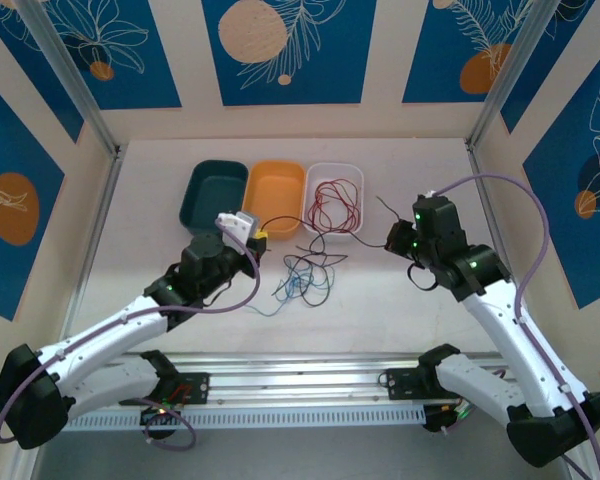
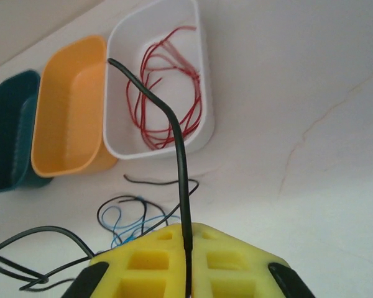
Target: Untangle the cables
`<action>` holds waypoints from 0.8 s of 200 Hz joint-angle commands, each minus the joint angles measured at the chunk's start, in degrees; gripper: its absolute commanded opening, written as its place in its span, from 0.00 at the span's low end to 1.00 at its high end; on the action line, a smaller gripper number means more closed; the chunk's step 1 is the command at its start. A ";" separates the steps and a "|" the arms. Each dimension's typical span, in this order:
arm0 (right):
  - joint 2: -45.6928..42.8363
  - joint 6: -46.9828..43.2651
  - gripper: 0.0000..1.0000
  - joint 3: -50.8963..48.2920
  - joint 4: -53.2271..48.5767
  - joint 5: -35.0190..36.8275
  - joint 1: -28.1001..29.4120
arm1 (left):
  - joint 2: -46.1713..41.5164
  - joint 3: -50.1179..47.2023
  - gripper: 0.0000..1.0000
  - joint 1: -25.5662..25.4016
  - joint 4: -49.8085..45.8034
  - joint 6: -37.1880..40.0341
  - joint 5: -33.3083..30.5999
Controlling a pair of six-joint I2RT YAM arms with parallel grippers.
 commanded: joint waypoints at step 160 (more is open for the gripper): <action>22.91 8.72 0.43 -5.43 11.81 -16.21 3.21 | -3.95 -0.47 0.00 0.45 3.22 7.94 13.81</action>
